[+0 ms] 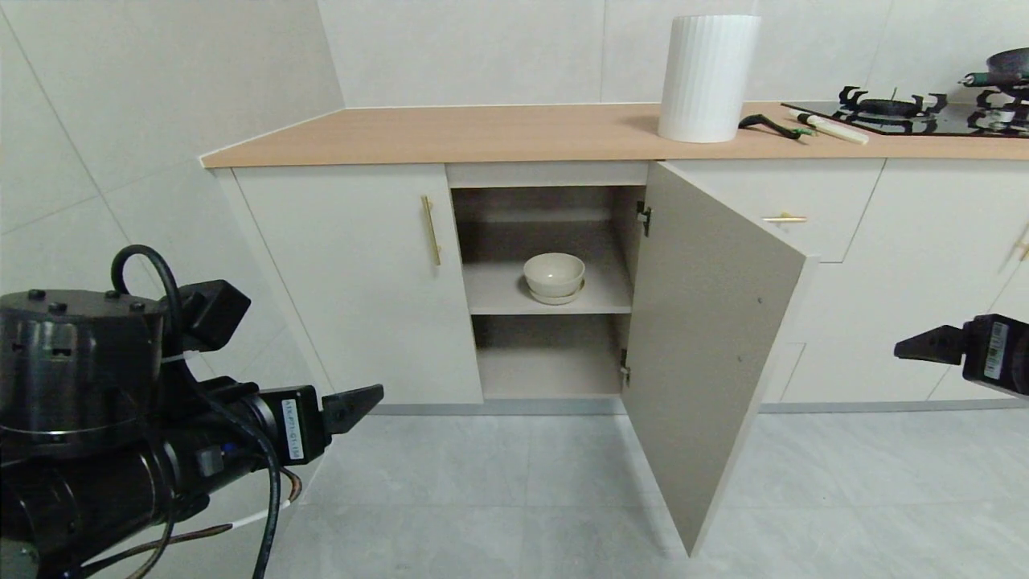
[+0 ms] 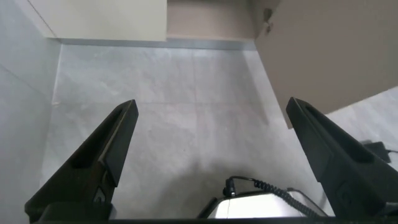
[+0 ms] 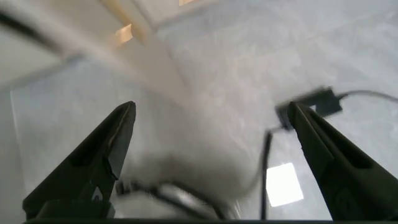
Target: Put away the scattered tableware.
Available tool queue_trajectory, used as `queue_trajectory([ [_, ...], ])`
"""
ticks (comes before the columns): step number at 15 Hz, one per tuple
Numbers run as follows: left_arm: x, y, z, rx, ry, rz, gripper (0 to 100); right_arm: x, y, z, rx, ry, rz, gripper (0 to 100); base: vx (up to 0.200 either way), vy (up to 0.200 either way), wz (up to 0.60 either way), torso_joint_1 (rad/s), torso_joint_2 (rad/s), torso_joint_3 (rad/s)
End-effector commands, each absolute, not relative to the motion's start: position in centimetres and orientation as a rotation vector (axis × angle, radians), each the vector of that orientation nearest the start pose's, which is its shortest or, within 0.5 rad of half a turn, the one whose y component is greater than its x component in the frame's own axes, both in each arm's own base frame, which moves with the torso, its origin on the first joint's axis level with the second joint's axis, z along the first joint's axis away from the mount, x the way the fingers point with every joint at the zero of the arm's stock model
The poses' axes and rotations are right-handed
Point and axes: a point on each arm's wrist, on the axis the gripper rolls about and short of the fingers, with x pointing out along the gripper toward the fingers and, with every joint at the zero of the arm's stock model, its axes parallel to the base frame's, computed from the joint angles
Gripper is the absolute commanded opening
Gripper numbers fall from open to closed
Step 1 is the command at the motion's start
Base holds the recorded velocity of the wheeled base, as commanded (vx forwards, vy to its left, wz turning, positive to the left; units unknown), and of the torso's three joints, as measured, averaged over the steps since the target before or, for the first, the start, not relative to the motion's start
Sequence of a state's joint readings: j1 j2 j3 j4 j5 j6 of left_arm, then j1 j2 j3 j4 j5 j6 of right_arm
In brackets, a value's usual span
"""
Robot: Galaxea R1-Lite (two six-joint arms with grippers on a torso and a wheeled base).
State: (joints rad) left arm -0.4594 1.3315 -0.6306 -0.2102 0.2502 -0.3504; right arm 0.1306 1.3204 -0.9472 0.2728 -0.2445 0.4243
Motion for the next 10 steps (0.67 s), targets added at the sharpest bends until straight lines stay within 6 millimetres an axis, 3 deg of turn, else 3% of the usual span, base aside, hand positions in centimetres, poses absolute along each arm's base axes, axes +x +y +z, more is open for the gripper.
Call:
queue_trajectory([
  [1,18.3,-8.4,19.0,-0.176,0.485,-0.123,100,24.0,1.5,20.9,0.29,0.643,-0.293,100,0.0,0.0,0.0,0.0,0.0,0.0],
  [3,18.3,-8.3,18.9,-0.177,0.485,-0.117,100,28.4,1.8,19.4,0.258,0.612,-0.271,100,0.0,0.0,0.0,0.0,0.0,0.0],
  [5,18.3,-8.3,19.1,-0.18,0.475,-0.118,100,31.1,2.1,19.1,0.24,0.603,-0.261,100,0.0,0.0,0.0,0.0,0.0,0.0],
  [10,18.4,-8.2,19.8,-0.203,0.423,-0.123,100,35.1,2.5,18.1,0.202,0.615,-0.205,100,0.0,0.0,0.0,0.0,0.0,0.0],
])
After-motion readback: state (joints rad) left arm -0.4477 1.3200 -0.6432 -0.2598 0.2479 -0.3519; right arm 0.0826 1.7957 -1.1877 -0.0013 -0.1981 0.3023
